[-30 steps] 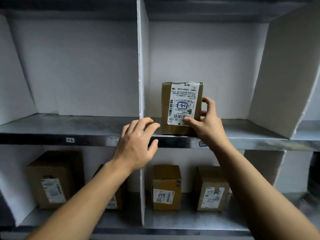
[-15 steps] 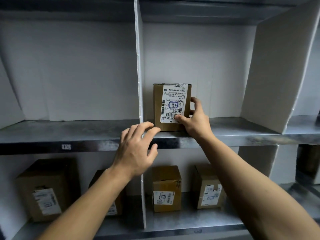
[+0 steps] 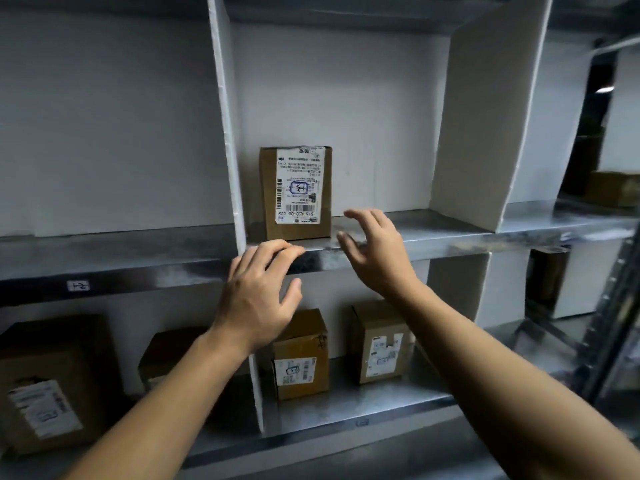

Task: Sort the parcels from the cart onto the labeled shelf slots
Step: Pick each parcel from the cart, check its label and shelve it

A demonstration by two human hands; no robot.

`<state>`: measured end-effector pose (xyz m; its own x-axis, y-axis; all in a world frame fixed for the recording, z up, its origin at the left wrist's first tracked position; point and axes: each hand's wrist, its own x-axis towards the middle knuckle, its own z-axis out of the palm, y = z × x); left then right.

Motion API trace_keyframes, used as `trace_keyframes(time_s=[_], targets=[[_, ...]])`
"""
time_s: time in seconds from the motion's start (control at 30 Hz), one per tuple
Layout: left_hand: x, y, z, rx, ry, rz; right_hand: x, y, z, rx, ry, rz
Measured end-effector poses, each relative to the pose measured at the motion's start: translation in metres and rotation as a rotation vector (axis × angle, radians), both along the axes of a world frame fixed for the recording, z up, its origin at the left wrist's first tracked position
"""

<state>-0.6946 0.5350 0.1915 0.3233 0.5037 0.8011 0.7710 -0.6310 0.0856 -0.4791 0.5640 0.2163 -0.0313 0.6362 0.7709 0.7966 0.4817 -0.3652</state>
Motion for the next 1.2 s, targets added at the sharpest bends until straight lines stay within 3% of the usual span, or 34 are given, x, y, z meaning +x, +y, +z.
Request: trace_keyframes(time_s=[0.1, 0.27, 0.57, 0.93, 1.2], targets=[[0.034, -0.003, -0.008, -0.042, 0.018, -0.071, 0.039, -0.028, -0.024, 0.057, -0.149, -0.076], [0.121, -0.013, -0.034, -0.119, 0.094, -0.218, 0.134, -0.089, -0.062, -0.071, -0.283, -0.289], [0.334, -0.079, -0.092, -0.303, 0.285, -0.442, 0.321, -0.26, -0.127, -0.543, -0.428, -0.755], [0.556, -0.228, -0.169, -0.449, 0.469, -0.797, 0.449, -0.479, -0.206, -0.921, -0.242, -1.112], [0.636, -0.287, -0.213, -0.538, 0.639, -0.965, 0.498, -0.545, -0.257, -0.995, 0.057, -1.21]])
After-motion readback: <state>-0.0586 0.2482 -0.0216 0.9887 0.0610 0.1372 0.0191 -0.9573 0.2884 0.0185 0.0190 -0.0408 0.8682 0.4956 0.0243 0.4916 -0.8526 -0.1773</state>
